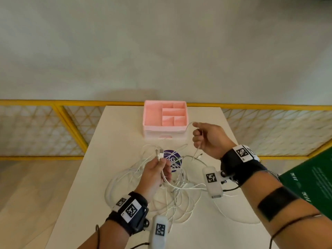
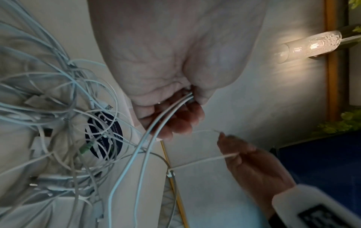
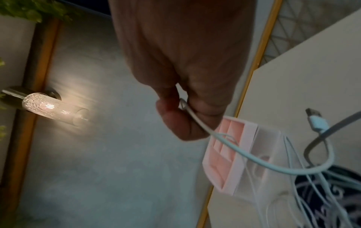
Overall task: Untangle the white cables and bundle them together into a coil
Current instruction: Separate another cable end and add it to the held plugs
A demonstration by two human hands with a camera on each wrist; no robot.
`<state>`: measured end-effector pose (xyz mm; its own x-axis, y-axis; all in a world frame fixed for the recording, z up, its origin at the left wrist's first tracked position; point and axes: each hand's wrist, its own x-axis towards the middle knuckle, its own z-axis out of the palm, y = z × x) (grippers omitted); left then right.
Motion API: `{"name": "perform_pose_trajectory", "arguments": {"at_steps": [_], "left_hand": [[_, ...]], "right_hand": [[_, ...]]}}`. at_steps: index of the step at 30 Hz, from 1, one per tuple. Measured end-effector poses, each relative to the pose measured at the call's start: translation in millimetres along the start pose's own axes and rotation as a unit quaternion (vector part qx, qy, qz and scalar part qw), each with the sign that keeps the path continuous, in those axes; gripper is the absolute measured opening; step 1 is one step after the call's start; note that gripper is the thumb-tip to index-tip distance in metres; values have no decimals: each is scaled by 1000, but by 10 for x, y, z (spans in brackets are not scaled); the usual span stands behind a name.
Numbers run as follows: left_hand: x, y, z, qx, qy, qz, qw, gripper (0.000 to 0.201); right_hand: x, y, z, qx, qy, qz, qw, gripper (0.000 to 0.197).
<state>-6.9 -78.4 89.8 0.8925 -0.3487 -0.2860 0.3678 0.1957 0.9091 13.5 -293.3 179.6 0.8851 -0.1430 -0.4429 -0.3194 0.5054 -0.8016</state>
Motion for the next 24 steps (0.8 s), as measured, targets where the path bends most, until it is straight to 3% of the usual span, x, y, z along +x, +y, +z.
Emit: {"name": "perform_pose_trajectory", "arguments": {"at_steps": [4, 6, 10, 13, 17, 20, 21, 22, 24], "left_hand": [[-38, 81, 216, 31, -33, 32, 998, 24], [-21, 75, 291, 29, -67, 21, 997, 26], [-40, -103, 194, 81, -106, 9, 991, 31], [-61, -250, -15, 159, -126, 18, 979, 29], [-57, -224, -124, 188, -105, 49, 975, 24], [-70, -122, -91, 163, -69, 48, 983, 23], [-75, -84, -91, 151, -54, 44, 986, 24], [-75, -59, -87, 144, -42, 40, 988, 27], [-67, -28, -86, 150, -22, 33, 988, 33]], "right_hand": [[-234, 186, 300, 40, -73, 16, 996, 14], [-271, 290, 373, 34, -69, -1, 997, 18], [-202, 312, 284, -19, 50, -90, 994, 27], [-112, 136, 80, 11, 112, -141, 984, 28], [-47, 54, -60, 3, 131, -162, 978, 25], [-1, 156, -141, -110, 181, -148, 966, 30], [8, 199, -188, -197, 202, -133, 950, 35], [1, 254, -246, -326, 218, -116, 912, 42], [-58, 408, -301, -578, 209, -124, 779, 58]]}}
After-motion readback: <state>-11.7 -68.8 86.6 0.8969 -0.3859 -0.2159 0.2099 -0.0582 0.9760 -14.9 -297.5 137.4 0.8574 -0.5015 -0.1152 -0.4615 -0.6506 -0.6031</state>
